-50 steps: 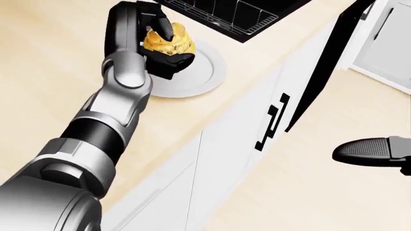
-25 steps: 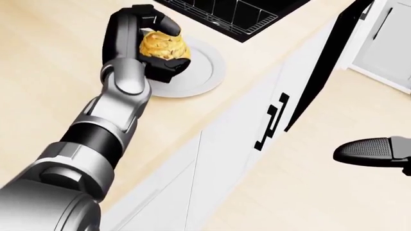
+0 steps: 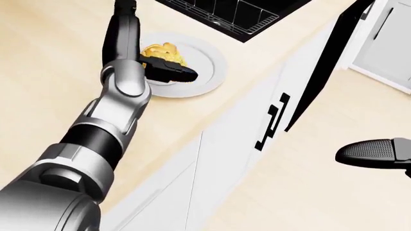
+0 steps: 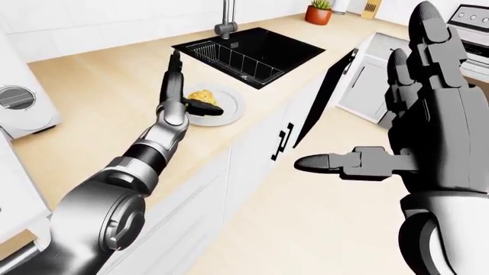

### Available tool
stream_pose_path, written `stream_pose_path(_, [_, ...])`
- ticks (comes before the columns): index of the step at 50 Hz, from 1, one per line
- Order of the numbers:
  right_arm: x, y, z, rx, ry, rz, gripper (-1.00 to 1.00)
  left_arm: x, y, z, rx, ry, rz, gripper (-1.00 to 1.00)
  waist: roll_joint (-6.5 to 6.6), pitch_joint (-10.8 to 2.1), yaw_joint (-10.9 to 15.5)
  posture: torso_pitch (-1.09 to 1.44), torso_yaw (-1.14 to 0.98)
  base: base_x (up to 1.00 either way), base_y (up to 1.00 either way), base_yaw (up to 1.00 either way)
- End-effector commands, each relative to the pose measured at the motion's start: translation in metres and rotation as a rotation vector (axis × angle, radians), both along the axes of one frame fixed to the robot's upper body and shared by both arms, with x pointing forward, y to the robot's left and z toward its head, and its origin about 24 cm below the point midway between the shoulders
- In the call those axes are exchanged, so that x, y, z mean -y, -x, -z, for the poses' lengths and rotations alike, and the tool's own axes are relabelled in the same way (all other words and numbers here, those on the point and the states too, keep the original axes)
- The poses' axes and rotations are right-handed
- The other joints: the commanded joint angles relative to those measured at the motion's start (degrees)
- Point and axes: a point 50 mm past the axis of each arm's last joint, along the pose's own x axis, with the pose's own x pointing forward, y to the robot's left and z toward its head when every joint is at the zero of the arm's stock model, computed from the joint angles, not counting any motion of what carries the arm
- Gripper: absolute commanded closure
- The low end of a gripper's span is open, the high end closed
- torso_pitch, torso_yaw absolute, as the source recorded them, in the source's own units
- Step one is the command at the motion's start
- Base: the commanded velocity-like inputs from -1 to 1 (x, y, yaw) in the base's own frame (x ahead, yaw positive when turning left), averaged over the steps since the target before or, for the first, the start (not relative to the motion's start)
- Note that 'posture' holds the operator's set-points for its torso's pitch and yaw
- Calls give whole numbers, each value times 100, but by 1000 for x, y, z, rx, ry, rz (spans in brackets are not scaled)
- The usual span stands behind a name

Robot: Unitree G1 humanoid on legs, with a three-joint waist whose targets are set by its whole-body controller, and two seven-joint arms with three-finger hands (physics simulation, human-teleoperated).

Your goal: Pick the scone from the rack and place it on the plate on the counter.

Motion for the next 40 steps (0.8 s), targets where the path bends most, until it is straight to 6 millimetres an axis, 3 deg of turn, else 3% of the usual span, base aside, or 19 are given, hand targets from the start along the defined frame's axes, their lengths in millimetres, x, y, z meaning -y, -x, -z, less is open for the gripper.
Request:
stream_pose_path(1, [3, 3, -9, 61, 5, 25, -100, 6, -2, -33, 119, 5, 22, -100, 5, -134, -7, 0, -99, 0, 0, 0])
stream_pose_path(10, [2, 2, -9, 63, 4, 23, -100, 2, -4, -55, 156, 17, 17, -100, 6, -122, -8, 0, -99, 0, 0, 0])
stream_pose_path(23, [0, 1, -8, 61, 2, 15, -100, -1, -3, -113, 248, 53, 85, -100, 26, -106, -7, 0, -99, 0, 0, 0])
stream_pose_path(34, [-1, -1, -6, 58, 0, 13, -100, 7, 11, -166, 331, 59, 251, -100, 55, -70, -13, 0, -99, 0, 0, 0])
stream_pose_path(40, [-1, -3, -3, 55, -5, 12, -100, -2, 23, -190, 372, 62, 265, -100, 82, -39, -34, 0, -99, 0, 0, 0])
